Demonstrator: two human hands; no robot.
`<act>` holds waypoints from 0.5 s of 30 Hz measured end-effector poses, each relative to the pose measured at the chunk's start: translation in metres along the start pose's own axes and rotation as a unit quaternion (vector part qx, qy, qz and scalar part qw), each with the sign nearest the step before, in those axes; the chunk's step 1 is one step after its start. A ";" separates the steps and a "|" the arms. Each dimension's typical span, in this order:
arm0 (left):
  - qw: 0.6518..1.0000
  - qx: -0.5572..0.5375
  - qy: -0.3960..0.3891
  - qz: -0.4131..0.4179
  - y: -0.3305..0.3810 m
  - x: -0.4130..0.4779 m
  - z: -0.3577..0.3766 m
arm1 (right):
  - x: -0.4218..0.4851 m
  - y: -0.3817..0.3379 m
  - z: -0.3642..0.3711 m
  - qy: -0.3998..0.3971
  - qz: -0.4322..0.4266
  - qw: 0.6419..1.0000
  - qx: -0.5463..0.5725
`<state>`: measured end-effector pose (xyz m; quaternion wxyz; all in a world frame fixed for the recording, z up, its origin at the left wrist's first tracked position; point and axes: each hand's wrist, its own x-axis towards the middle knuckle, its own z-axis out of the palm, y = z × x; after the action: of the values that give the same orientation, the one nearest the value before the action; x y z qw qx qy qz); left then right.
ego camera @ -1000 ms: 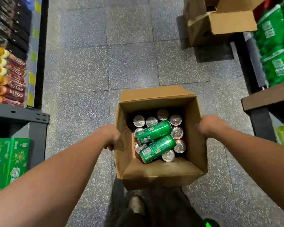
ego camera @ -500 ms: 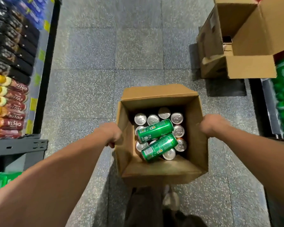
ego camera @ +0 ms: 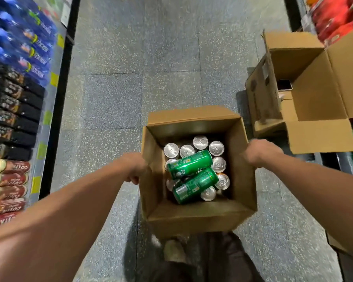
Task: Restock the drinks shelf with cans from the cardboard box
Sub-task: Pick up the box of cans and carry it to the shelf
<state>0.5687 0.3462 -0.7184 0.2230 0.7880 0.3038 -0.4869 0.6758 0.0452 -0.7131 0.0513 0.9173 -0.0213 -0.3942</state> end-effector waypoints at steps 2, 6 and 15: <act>1.000 -0.005 0.001 -0.007 0.021 0.009 -0.023 | 0.024 -0.007 -0.026 0.000 -0.011 1.000 -0.005; 0.999 -0.024 0.014 -0.024 0.057 0.032 -0.069 | 0.074 -0.020 -0.077 0.012 -0.034 0.999 -0.001; 1.000 -0.016 0.010 -0.002 0.130 0.092 -0.185 | 0.165 -0.054 -0.192 0.020 -0.048 0.999 0.003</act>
<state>0.8074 0.3970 -0.7156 0.2320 0.7886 0.3153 -0.4742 0.9287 0.1001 -0.7069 0.0302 0.9253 0.0229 -0.3774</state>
